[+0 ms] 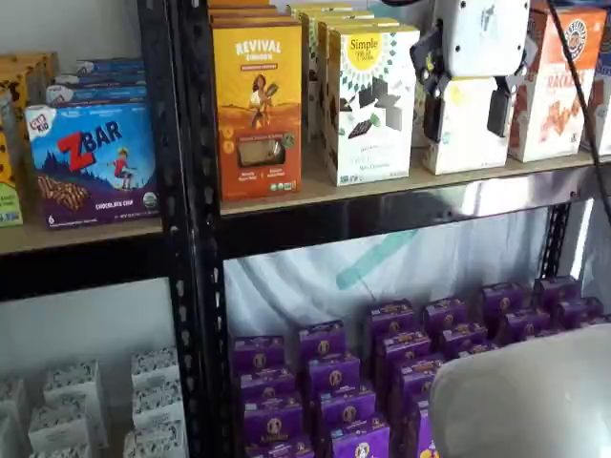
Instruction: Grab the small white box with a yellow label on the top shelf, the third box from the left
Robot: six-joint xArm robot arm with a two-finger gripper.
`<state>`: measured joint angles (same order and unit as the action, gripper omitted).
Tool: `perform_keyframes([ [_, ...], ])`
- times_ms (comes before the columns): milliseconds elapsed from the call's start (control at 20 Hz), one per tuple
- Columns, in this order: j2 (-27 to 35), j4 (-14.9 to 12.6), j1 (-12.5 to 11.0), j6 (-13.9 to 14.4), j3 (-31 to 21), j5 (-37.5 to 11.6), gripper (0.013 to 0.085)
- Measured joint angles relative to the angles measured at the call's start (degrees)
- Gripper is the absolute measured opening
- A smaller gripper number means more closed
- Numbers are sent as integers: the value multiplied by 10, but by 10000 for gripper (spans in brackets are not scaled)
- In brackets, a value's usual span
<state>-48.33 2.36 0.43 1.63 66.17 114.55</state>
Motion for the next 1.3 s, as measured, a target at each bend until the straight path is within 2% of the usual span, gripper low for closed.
perform_keyframes([
  [100,1,29,-27,-13,1,3,850],
  [250,1,37,-33,-17,0,4,850],
  [500,-7,20,-24,-17,-10,-13,850],
  [700,-4,0,-33,-34,-18,-47,850],
  [950,22,-19,-64,-70,-13,-93,850],
  [1300,71,-12,-122,-125,10,-130,850],
])
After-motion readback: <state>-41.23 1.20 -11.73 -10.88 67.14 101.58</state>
